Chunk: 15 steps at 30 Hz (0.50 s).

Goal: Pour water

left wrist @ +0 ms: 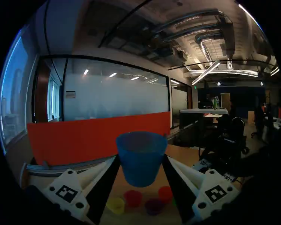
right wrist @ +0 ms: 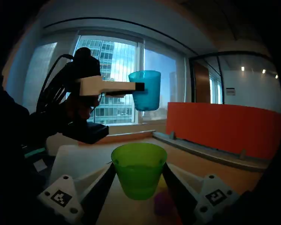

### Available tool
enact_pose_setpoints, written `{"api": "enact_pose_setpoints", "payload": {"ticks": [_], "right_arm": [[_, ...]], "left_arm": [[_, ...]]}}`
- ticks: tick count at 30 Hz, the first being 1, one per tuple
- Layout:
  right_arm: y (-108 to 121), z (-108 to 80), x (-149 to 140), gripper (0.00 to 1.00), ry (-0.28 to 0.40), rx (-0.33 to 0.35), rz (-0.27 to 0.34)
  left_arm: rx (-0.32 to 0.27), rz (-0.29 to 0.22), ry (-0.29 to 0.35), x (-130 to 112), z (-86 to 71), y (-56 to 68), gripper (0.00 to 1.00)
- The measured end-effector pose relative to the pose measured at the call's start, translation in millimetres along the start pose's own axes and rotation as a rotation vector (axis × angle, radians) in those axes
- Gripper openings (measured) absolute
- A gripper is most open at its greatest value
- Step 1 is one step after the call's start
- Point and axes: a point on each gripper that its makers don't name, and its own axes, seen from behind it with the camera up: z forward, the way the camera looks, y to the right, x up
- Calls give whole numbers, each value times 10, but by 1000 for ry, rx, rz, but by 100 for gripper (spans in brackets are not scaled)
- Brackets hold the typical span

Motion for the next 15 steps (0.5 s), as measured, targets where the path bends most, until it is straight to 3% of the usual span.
{"api": "enact_pose_setpoints", "payload": {"ticks": [15], "right_arm": [[181, -163, -28, 87, -16, -37, 23]], "left_arm": [[18, -31, -46, -472, -45, -92, 80]]}}
